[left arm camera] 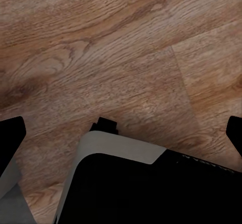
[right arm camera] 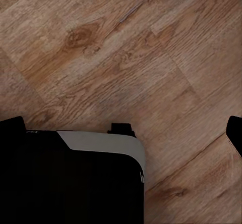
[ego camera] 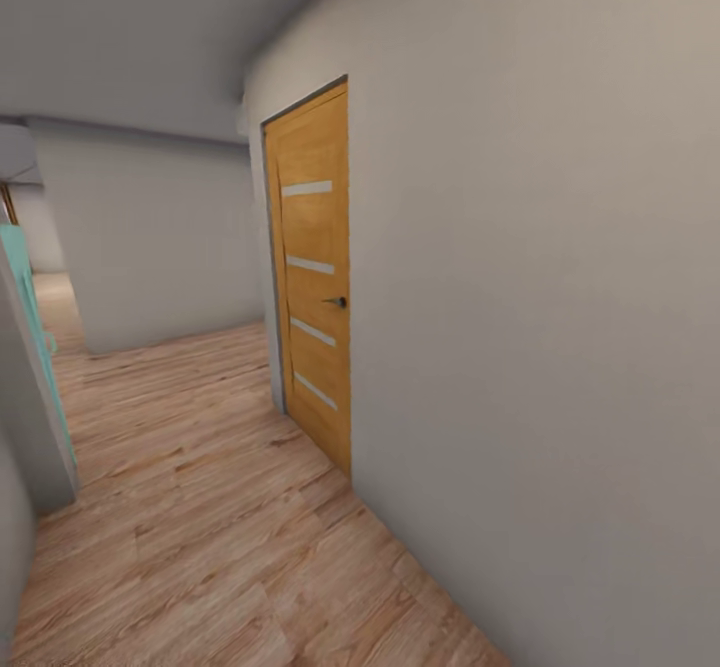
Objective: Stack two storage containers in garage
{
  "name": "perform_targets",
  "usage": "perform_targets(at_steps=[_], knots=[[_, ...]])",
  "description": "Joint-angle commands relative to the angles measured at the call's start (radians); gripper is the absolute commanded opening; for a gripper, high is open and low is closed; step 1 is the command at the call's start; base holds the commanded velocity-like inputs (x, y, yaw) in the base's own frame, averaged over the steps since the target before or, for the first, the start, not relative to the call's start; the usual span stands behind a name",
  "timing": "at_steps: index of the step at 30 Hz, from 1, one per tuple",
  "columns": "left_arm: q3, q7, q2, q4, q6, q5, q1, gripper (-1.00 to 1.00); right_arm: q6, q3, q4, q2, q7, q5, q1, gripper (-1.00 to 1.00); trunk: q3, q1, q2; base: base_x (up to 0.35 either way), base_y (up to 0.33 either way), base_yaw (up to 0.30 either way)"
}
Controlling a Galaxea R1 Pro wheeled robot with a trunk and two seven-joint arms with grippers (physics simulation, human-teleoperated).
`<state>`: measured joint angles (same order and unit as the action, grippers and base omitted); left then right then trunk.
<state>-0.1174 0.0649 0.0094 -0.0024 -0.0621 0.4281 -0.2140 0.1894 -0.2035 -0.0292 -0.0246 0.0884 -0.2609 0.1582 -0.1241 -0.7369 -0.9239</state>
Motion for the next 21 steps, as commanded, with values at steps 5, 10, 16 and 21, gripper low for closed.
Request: perform_targets(at_steps=[5, 10, 16, 21], knots=[[-0.009, 0.003, 0.000, 0.000, -0.002, 0.008, -0.001, 1.00, 0.005, -0.008, -0.003, 0.000, 0.005, -0.011, 0.001, 1.00, 0.001, -0.001, -0.001, 0.161, 0.000, 0.263], [-0.009, 0.003, 0.000, 0.000, -0.002, 0.008, -0.001, 1.00, 0.005, -0.008, -0.003, 0.000, 0.005, -0.011, 0.001, 1.00, 0.003, -0.001, -0.001, 0.162, 0.000, 0.263], [-0.009, 0.003, 0.000, 0.000, -0.002, 0.008, -0.001, 1.00, 0.005, -0.008, -0.003, 0.000, 0.005, -0.011, 0.001, 1.00, 0.006, -0.001, -0.001, 0.161, 0.000, 0.263], [-0.009, 0.003, 0.000, 0.000, -0.002, 0.008, -0.001, 1.00, 0.005, -0.008, -0.003, 0.001, 0.005, -0.011, 0.001, 1.00, 0.009, -0.001, -0.001, 0.161, 0.000, 0.263]])
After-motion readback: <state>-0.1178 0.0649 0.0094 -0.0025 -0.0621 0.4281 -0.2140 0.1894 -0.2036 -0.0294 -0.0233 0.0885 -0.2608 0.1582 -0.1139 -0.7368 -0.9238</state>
